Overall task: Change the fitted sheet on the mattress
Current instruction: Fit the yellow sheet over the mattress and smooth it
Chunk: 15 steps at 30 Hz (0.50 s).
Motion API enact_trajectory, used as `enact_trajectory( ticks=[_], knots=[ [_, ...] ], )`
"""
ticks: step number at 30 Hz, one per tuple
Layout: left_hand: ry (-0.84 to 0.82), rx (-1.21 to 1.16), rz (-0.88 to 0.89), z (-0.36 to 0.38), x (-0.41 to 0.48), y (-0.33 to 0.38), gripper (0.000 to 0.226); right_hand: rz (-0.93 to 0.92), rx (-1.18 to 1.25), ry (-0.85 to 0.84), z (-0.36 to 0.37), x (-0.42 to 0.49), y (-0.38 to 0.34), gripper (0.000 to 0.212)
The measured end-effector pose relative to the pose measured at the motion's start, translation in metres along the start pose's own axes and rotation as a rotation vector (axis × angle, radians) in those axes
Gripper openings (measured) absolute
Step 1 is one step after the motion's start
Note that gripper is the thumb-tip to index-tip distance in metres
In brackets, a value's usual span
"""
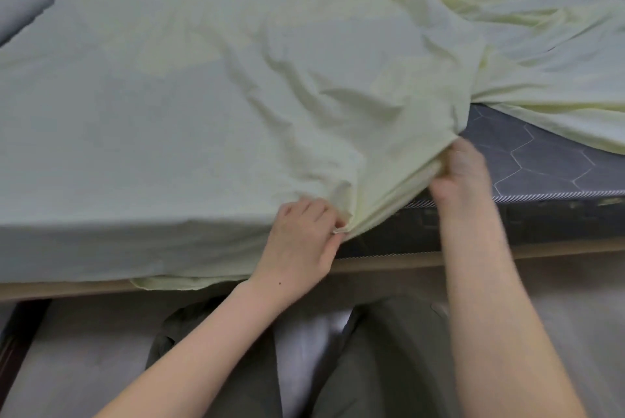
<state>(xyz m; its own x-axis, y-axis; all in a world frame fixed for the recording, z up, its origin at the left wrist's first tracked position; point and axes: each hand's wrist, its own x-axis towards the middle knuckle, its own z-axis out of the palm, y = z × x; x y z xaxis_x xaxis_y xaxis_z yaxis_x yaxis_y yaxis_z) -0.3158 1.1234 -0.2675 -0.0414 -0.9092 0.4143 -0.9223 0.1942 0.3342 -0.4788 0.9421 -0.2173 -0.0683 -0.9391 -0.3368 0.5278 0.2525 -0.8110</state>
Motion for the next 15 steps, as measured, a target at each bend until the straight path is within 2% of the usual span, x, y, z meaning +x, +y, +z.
enact_trajectory(
  ticks=[2,3,5,8,11,14,15],
  knots=[
    [-0.105,-0.17,0.045,0.002,-0.003,0.006,0.007,-0.166,-0.224,0.145,-0.04,0.002,-0.021,0.061],
    [-0.147,-0.213,0.045,0.005,-0.003,0.01,0.007,-0.233,-0.328,0.153,-0.059,0.0,-0.027,0.062],
    [-0.2,-0.177,0.048,0.014,-0.001,0.014,0.01,-0.247,-0.429,0.136,-0.094,-0.007,-0.027,0.06],
    [-0.264,-0.072,0.043,0.026,0.001,0.014,0.021,-0.23,-0.43,0.272,-0.136,-0.016,-0.009,0.058],
    [-0.218,-0.088,0.041,0.028,0.003,0.014,0.028,-0.18,-0.29,0.396,-0.165,-0.022,0.018,0.046],
    [-0.224,-0.128,0.072,0.03,-0.002,0.012,0.024,-0.113,-0.262,0.351,-0.17,-0.023,0.033,0.015],
    [-0.233,-0.133,0.061,0.032,-0.008,0.01,0.024,-0.081,-0.248,0.323,-0.167,-0.023,0.034,0.014]
  ],
)
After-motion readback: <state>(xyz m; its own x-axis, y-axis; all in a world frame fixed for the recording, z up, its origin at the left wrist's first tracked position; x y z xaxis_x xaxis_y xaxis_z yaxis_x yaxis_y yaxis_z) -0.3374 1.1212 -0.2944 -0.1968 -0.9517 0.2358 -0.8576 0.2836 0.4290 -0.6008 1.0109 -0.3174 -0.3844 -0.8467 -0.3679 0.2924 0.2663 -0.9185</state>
